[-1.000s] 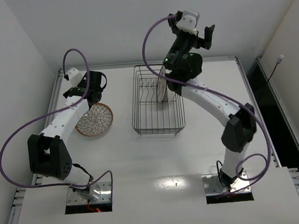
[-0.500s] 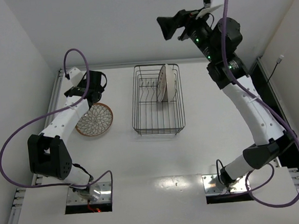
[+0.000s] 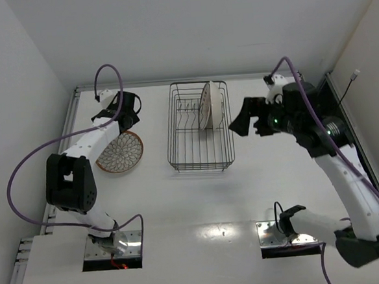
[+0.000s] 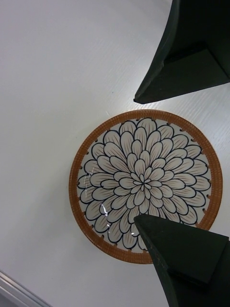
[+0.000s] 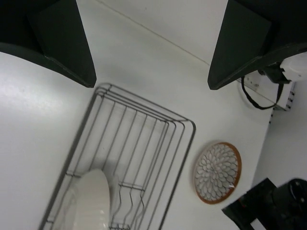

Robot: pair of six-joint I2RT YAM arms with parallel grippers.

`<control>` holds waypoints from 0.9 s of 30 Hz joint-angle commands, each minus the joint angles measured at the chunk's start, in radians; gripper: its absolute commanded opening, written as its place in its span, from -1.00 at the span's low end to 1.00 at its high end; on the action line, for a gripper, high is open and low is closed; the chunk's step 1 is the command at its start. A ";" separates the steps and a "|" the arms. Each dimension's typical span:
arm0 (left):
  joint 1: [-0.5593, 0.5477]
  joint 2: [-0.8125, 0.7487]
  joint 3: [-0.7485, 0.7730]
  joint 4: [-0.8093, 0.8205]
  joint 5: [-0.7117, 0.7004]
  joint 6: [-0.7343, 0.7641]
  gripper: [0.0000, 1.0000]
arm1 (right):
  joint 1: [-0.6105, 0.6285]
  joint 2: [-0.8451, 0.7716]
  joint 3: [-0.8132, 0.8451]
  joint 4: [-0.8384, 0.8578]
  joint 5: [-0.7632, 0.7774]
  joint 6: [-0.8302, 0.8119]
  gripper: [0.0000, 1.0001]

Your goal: Load the plates into the dish rack

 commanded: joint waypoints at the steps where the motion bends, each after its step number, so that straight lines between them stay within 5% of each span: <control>1: -0.001 0.041 0.028 0.005 -0.035 0.018 0.98 | 0.000 -0.123 -0.113 -0.075 0.060 0.027 1.00; 13: -0.001 0.199 0.040 -0.004 -0.116 0.062 0.98 | 0.000 -0.295 -0.370 -0.098 -0.081 -0.074 1.00; 19: -0.001 0.265 0.063 0.031 0.074 0.174 0.98 | 0.000 -0.286 -0.371 -0.118 -0.081 -0.111 1.00; 27: -0.040 0.279 0.072 0.065 0.105 0.216 0.98 | 0.000 -0.305 -0.416 -0.094 -0.090 -0.111 1.00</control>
